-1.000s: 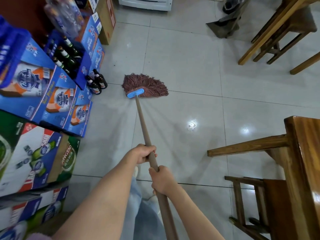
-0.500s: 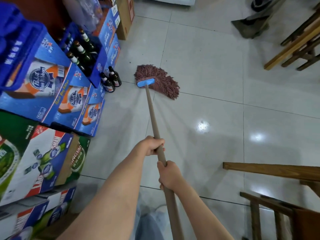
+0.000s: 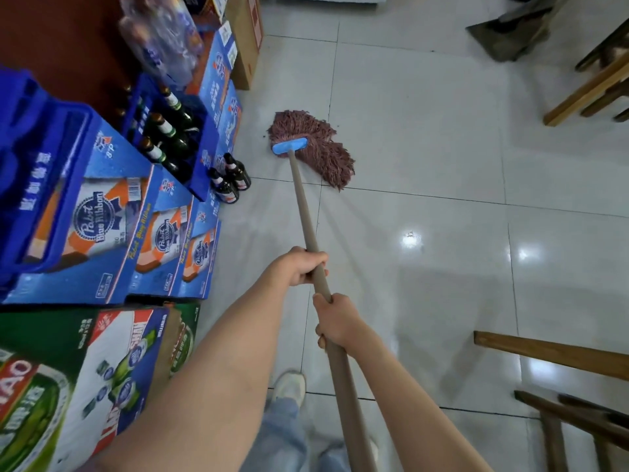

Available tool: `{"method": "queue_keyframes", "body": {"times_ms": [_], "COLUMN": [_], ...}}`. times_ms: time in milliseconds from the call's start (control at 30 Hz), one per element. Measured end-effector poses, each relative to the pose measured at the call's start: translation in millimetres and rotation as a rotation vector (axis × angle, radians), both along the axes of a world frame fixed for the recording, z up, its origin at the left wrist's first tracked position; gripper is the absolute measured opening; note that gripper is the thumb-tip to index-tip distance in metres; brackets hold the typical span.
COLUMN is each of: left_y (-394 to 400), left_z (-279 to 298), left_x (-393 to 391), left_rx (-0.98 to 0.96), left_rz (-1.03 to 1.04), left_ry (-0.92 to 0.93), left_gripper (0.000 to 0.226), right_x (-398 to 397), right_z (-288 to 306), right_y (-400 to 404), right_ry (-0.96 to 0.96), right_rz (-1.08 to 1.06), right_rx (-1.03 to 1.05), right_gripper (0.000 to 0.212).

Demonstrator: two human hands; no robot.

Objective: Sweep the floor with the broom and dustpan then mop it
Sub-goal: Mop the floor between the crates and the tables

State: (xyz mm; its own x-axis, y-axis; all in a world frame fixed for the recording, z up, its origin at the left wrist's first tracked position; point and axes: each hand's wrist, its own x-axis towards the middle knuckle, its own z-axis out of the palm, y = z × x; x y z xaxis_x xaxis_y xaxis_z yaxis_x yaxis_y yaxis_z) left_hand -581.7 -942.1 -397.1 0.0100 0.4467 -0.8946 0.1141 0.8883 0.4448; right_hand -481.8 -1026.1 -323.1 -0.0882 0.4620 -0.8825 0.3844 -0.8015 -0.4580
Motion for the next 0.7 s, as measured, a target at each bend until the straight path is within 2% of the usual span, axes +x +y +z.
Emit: {"method": "queue_keyframes", "body": {"times_ms": [300, 700], "left_y": [-18.0, -123.4], "left_z": [0.3, 8.9], "left_x": [-11.5, -0.1], "left_rx": [-0.006, 0.032], "left_rz": [0.018, 0.065], "left_ry": [-0.048, -0.091], "left_gripper": [0.003, 0.017], "right_x": [-12.8, -0.7], "right_z": [2.3, -1.1], "right_y": [-17.3, -120.5], "right_ry": [0.006, 0.049], "right_rz": [-0.019, -0.044], "right_rx": [-0.021, -0.017], "right_gripper": [0.024, 0.018]}}
